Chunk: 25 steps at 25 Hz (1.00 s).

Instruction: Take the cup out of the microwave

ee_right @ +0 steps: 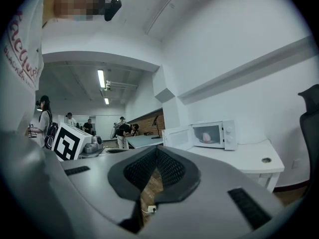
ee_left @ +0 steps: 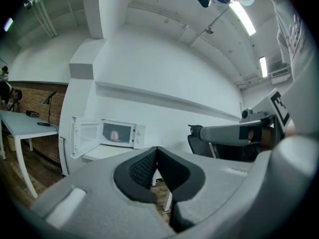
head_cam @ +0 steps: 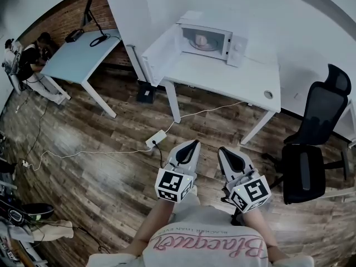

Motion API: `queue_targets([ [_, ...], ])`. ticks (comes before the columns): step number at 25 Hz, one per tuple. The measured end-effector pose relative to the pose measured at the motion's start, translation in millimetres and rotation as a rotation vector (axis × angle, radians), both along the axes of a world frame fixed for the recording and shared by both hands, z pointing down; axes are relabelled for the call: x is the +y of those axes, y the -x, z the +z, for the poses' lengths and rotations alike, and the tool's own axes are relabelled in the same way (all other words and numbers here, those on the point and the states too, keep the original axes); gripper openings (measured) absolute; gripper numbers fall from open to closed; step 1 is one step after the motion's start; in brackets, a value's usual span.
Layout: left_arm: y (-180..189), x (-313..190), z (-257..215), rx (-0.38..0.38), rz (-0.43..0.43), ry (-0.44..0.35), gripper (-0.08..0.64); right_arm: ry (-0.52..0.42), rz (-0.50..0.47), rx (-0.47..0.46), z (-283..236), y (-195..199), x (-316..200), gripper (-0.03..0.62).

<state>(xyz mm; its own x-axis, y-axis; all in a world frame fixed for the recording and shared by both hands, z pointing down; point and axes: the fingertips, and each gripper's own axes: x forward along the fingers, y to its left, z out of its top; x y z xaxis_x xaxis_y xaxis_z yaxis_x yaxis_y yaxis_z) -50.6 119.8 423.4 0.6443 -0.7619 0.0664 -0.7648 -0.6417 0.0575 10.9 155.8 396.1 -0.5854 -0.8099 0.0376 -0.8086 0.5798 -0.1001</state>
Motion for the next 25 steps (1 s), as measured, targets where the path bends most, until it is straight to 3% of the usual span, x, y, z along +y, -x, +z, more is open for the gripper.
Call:
queue_targets([
  [13,21,-79,-3,-0.007,0.050,-0.004,0.005,-0.012,0.040,0.013,-7,23,-78,0.012],
  [25,26,-106,4,0.020,0.068,0.015,0.005,0.015,0.055,0.034,0,27,-107,0.012],
])
